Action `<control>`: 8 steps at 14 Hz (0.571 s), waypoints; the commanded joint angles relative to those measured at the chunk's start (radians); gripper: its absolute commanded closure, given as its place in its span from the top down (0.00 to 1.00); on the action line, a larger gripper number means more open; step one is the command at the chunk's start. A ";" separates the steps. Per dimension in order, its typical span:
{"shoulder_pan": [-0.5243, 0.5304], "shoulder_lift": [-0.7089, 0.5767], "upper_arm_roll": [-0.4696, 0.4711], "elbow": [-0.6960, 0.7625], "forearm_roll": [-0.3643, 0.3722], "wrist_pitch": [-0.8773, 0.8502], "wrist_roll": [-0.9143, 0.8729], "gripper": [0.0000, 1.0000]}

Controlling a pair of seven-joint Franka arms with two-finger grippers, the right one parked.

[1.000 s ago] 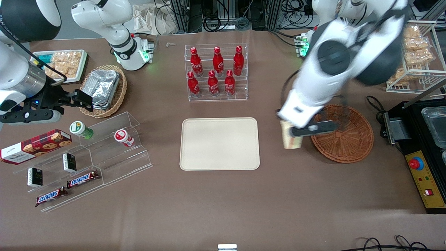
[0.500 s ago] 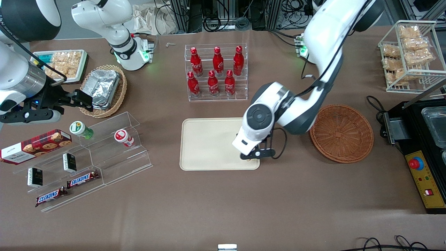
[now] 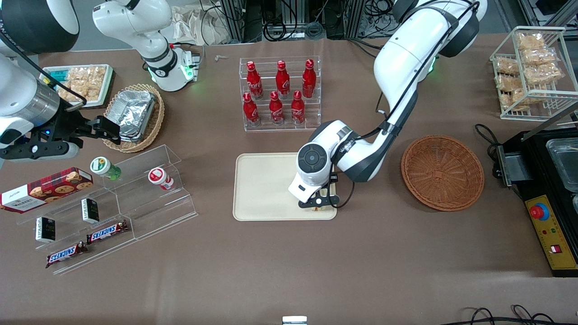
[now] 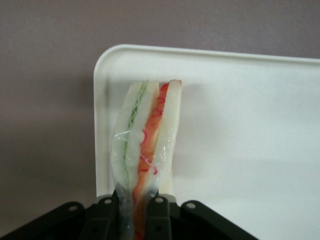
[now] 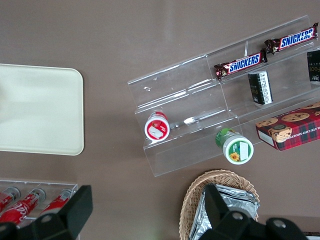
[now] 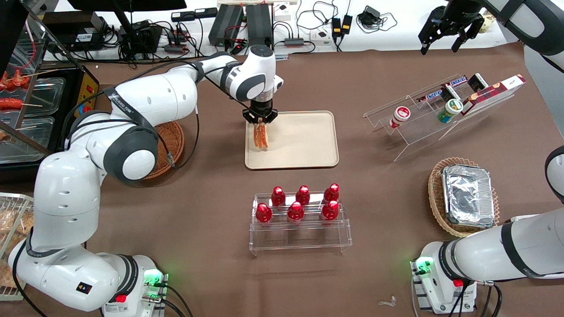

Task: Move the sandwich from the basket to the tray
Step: 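Lower the sandwich onto the cream tray and open the left gripper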

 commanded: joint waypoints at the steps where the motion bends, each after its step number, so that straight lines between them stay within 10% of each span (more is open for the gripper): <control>1: -0.007 0.017 0.004 -0.003 0.036 0.016 -0.011 0.06; 6: -0.002 0.023 0.004 0.000 0.034 0.018 -0.022 1.00; 8: -0.002 0.012 0.002 0.007 0.030 0.016 -0.023 1.00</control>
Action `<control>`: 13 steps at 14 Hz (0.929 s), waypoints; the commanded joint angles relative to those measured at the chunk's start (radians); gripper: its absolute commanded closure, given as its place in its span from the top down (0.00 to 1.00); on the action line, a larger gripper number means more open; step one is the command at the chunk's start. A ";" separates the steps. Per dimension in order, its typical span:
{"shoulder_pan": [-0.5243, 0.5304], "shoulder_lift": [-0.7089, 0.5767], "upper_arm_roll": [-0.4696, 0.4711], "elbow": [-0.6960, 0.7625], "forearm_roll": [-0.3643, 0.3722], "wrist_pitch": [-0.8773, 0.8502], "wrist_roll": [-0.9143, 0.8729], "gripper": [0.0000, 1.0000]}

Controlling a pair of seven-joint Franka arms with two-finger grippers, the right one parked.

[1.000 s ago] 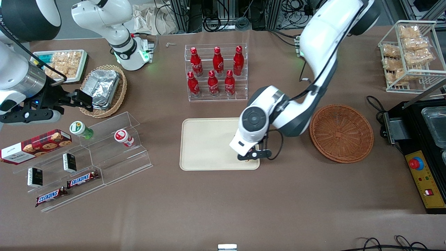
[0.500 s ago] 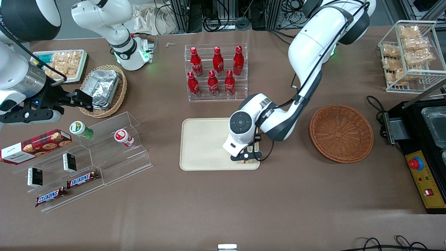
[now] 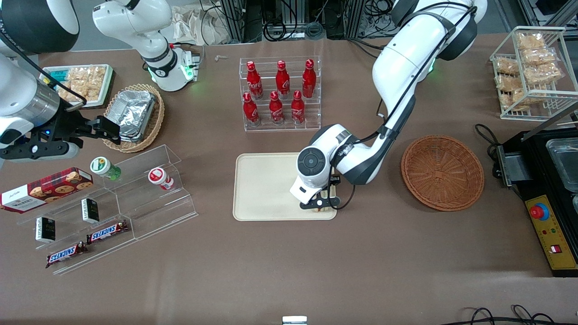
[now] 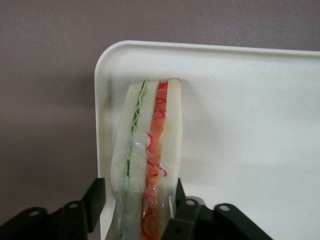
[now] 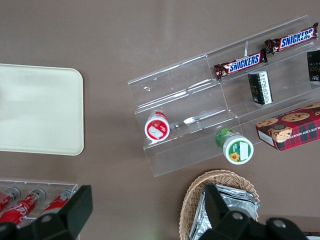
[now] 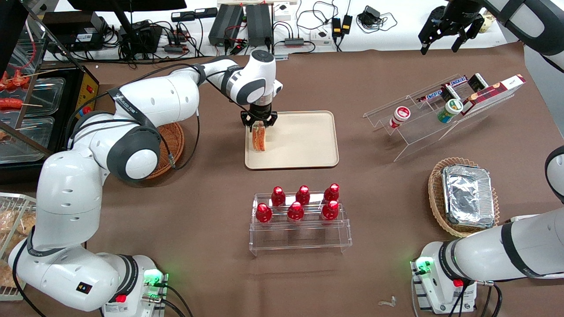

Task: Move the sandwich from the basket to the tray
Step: 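Lower the sandwich onto the cream tray and open the left gripper, then raise the left gripper away from the sandwich on the tray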

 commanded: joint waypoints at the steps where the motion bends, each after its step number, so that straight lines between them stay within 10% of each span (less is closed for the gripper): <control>1: -0.003 -0.015 0.001 0.011 0.020 -0.002 -0.021 1.00; 13: 0.247 -0.459 -0.001 0.019 -0.107 -0.292 0.145 1.00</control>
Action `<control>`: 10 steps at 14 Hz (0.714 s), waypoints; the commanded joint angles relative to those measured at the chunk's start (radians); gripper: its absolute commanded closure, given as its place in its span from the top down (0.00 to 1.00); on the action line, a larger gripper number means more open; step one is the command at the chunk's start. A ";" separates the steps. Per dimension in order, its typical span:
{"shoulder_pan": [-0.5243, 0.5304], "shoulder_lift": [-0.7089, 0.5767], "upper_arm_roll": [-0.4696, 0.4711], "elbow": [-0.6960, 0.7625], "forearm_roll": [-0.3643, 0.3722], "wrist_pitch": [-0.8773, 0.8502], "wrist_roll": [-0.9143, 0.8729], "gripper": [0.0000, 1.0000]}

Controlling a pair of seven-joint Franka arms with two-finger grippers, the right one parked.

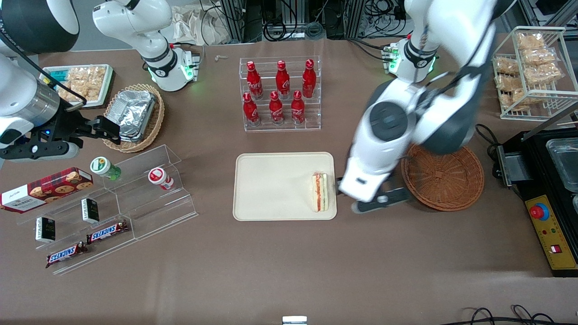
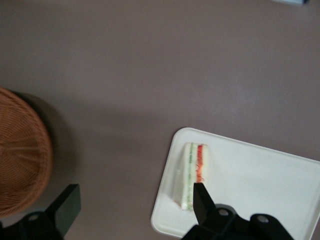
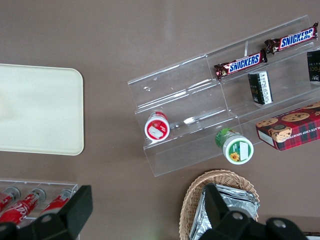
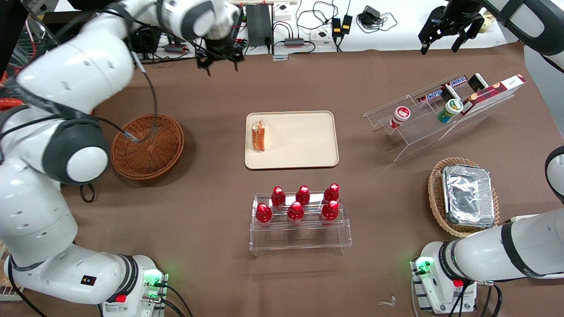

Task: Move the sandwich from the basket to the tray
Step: 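Raise the left gripper away from the sandwich on the tray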

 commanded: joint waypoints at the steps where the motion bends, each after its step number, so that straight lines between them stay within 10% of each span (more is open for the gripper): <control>1: 0.101 -0.120 -0.004 -0.045 -0.065 -0.105 0.147 1.00; 10: 0.460 -0.398 -0.001 -0.334 -0.172 -0.115 0.669 1.00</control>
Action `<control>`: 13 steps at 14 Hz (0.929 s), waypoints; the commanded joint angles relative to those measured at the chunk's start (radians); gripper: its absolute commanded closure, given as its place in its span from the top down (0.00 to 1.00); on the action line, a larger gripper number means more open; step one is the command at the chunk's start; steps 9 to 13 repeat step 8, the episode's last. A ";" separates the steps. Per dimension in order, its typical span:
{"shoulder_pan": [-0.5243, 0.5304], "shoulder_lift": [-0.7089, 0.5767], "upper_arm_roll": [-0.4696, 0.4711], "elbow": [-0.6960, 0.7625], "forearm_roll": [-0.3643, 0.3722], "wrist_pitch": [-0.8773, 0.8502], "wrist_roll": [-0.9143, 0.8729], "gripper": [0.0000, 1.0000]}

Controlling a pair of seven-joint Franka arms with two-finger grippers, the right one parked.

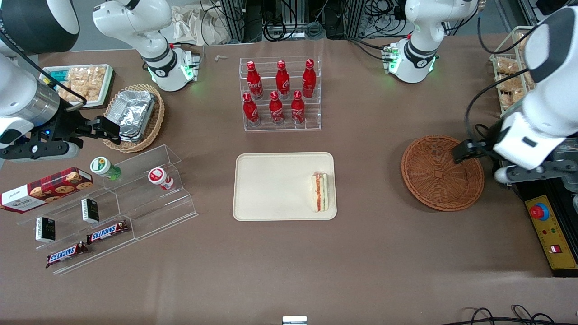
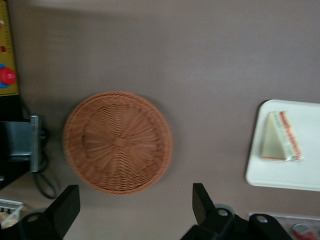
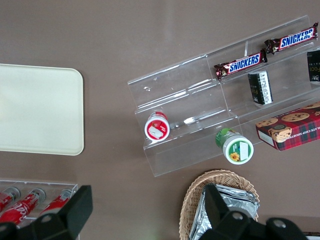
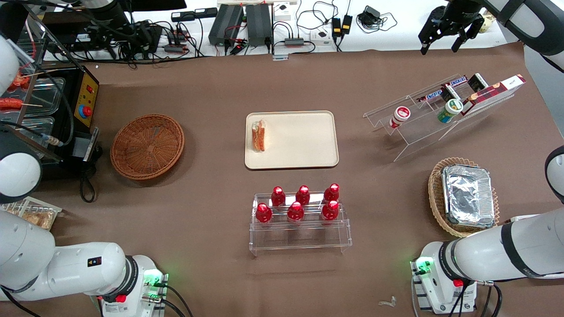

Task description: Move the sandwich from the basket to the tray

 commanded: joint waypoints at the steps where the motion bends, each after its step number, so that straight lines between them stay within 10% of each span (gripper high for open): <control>1: 0.087 -0.105 -0.010 -0.157 -0.022 0.063 0.138 1.00; 13: 0.132 -0.027 -0.009 -0.114 0.012 0.085 0.212 1.00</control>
